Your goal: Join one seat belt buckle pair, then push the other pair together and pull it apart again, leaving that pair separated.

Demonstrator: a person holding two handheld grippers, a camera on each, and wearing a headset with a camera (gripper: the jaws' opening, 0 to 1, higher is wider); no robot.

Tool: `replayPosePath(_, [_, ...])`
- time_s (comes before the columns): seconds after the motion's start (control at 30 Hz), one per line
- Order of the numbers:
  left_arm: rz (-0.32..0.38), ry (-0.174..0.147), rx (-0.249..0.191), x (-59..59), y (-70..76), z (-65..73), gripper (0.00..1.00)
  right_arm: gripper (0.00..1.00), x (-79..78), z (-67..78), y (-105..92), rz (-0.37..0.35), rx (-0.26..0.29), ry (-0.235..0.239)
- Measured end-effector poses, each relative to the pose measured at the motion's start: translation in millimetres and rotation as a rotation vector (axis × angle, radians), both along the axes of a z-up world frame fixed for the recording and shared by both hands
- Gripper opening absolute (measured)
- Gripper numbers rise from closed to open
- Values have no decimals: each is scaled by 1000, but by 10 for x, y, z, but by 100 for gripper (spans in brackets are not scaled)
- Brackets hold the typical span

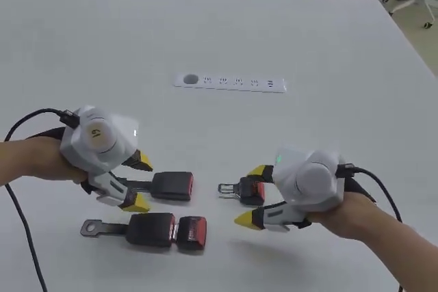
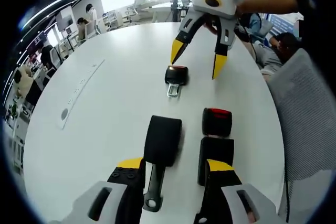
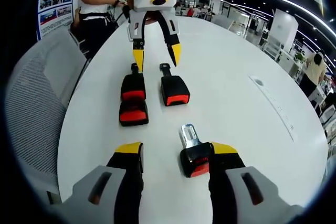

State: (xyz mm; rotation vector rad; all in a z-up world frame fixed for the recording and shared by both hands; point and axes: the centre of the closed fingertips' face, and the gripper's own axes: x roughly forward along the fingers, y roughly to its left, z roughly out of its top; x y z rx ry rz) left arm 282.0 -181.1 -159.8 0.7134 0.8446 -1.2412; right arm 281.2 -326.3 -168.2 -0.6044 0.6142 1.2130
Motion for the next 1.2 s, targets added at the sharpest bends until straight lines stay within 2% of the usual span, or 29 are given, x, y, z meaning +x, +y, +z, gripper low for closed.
replayPosePath(0.27, [-10, 3, 14, 133, -1, -80, 46, 47, 119, -36, -133, -17, -9, -4])
replayPosePath(0.63, [-47, 20, 53, 265, 22, -229, 45, 44, 218, -172, -243, 14, -45, 9])
replayPosePath(0.83, [-66, 31, 75, 289, 38, -325, 43, 42, 247, -248, -283, 34, -67, 14])
replayPosePath(1.2, [-98, 52, 94, 281, 2, -370, 38, 37, 274, -365, -266, 123, -115, 16])
